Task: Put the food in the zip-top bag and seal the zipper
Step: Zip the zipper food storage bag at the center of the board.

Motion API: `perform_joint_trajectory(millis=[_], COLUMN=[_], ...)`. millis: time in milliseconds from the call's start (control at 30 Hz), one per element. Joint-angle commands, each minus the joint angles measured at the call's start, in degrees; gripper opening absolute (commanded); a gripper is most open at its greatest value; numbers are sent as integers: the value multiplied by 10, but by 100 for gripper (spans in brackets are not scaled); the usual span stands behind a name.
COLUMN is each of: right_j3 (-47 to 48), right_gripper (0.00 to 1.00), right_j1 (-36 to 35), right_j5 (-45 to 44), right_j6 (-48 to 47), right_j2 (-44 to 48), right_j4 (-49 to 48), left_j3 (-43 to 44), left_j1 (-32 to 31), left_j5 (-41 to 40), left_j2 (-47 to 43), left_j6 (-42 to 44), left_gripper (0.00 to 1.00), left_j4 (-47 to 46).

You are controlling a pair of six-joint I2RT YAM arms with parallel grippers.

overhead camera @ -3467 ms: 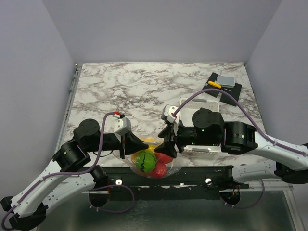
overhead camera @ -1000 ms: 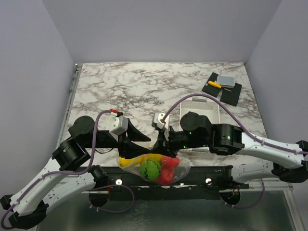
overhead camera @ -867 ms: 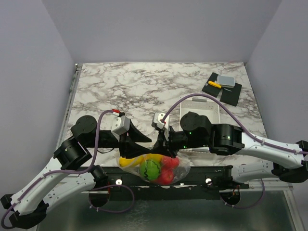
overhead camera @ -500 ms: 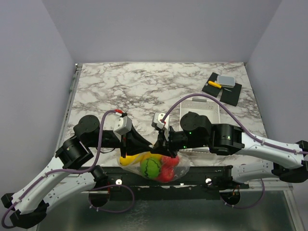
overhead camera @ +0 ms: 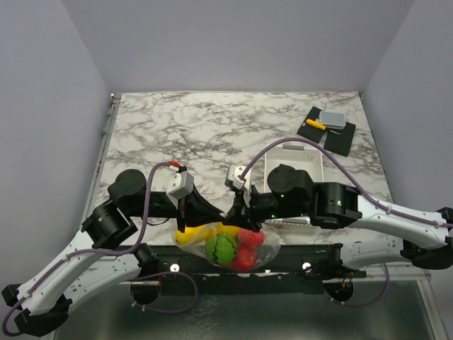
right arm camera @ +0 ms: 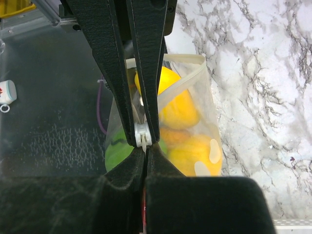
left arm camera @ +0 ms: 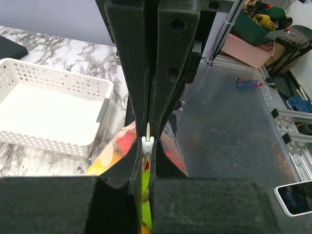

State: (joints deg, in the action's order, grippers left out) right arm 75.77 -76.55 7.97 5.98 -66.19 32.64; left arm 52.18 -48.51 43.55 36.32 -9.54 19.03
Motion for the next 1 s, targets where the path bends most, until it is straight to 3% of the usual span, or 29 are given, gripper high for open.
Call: perform_joint_trajectory(millis=[0, 967], right_j3=[-9, -164], right_gripper=[1, 1], right_j1=[-4, -4], right_j5=[-43, -335], right_j6=[-2, 18], right_j2=[48, 204], right_j4=[-43, -138], left_j3=[-11, 25], left_j1=[0, 0], left_j5=[8, -37], left_j2=[-11, 10], left_j6=[2, 25], left_gripper=[0, 0], left_j4=[-6, 24])
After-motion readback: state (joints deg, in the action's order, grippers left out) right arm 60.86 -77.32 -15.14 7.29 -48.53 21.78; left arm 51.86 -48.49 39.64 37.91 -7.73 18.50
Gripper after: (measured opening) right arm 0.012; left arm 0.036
